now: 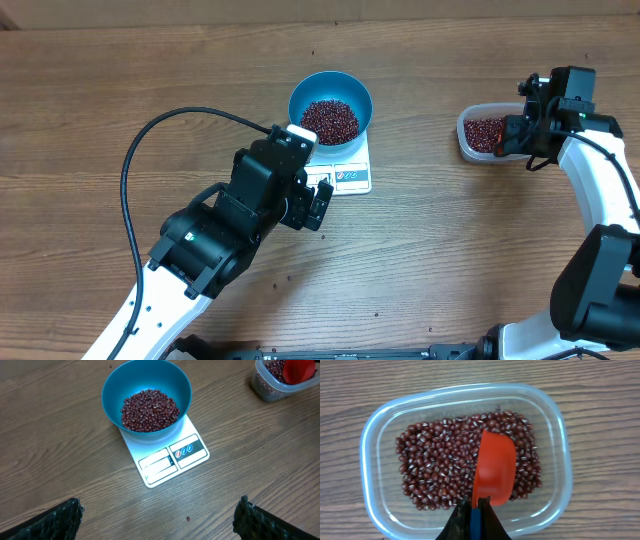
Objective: Scoop item into bowl and weigh 150g on scale
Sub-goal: 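Dig the red scoop into the beans in the tub with the right gripper, then lift the filled scoop up out of the tub, then carry the filled scoop left over the blue bowl, then tilt the scoop to pour the fifth load into the bowl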
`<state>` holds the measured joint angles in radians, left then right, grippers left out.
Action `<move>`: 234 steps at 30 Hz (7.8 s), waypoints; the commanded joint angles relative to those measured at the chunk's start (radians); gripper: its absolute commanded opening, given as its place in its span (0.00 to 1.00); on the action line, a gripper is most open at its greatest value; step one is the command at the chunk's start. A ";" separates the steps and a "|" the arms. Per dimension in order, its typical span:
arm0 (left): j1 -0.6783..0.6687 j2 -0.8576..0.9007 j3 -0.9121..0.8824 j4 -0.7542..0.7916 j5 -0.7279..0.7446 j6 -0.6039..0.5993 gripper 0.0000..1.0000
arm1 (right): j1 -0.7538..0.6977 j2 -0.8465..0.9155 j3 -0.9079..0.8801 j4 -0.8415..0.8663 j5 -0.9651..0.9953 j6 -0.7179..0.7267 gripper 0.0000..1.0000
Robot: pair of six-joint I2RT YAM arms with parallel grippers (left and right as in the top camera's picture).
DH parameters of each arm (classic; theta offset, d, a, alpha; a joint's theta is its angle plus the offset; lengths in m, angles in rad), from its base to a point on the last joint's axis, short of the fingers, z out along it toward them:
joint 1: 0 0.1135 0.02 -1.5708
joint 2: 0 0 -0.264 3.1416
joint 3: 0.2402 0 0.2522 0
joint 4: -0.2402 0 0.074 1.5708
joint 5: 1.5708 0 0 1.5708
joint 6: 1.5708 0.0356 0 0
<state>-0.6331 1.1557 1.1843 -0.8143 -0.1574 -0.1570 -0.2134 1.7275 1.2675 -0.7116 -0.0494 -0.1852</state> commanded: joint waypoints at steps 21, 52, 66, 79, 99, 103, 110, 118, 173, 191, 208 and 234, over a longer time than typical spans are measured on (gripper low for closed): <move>0.005 -0.017 0.004 0.003 -0.006 -0.007 0.99 | 0.005 0.005 0.003 0.007 -0.172 -0.060 0.04; 0.005 -0.017 0.004 0.003 -0.006 -0.007 1.00 | 0.005 0.005 0.003 -0.042 -0.390 -0.161 0.04; 0.005 -0.017 0.004 0.003 -0.006 -0.007 0.99 | 0.004 0.005 0.003 -0.014 -0.401 -0.147 0.04; 0.005 -0.017 0.004 0.003 -0.006 -0.007 0.99 | -0.042 0.017 0.003 0.008 -0.444 -0.100 0.04; 0.005 -0.017 0.004 0.003 -0.006 -0.007 1.00 | -0.157 0.104 0.003 0.014 -0.582 -0.018 0.04; 0.005 -0.017 0.004 0.003 -0.006 -0.007 1.00 | -0.203 0.104 0.003 0.012 -0.642 0.010 0.04; 0.005 -0.017 0.004 0.003 -0.006 -0.007 1.00 | -0.277 0.104 0.003 -0.009 -0.779 0.002 0.04; 0.005 -0.017 0.004 0.003 -0.006 -0.007 1.00 | -0.324 0.104 0.003 -0.017 -0.926 -0.002 0.04; 0.005 -0.017 0.004 0.003 -0.006 -0.007 1.00 | 0.003 0.104 0.003 0.270 -1.199 0.321 0.04; 0.005 -0.017 0.004 0.003 -0.006 -0.007 1.00 | 0.282 0.104 0.003 0.602 -0.911 0.420 0.04; 0.005 -0.017 0.004 0.003 -0.006 -0.007 1.00 | 0.373 0.104 0.003 0.594 -0.699 -0.089 0.04; 0.005 -0.017 0.004 0.003 -0.006 -0.007 1.00 | 0.375 0.104 0.003 0.529 -0.700 -0.286 0.04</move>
<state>-0.6331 1.1557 1.1843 -0.8146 -0.1570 -0.1570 0.1589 1.8248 1.2675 -0.1814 -0.7509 -0.4656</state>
